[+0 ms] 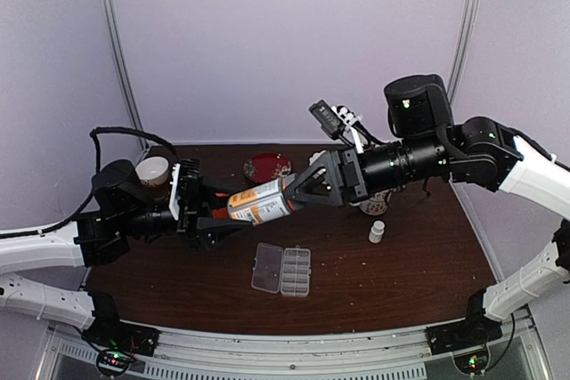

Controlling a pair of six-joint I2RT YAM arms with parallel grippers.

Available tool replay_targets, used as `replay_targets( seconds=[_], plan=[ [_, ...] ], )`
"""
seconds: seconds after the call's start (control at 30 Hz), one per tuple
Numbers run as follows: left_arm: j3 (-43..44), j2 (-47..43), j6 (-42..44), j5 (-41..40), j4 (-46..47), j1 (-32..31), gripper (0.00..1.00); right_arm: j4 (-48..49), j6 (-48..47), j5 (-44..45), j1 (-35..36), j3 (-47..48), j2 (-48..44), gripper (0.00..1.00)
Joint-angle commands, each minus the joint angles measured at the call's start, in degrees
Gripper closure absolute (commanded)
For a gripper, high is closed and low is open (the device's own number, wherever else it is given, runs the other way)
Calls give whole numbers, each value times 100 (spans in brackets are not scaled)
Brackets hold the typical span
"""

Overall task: Sort the pills into containers
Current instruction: Unscrew the lid of the pill bottle.

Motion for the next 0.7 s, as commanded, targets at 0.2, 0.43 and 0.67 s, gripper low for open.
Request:
replay_targets(
  seconds=[0.2, 0.43, 0.67],
  plan=[
    [211, -21, 52, -13, 259, 27, 100, 63, -94, -295, 22, 219, 167, 57],
    [187, 9, 2, 33, 387, 31, 100, 281, -2602, -238, 25, 174, 69, 78],
    [241, 120, -109, 75, 478, 31, 100, 447, -7149, -705, 23, 29, -47, 89]
  ],
)
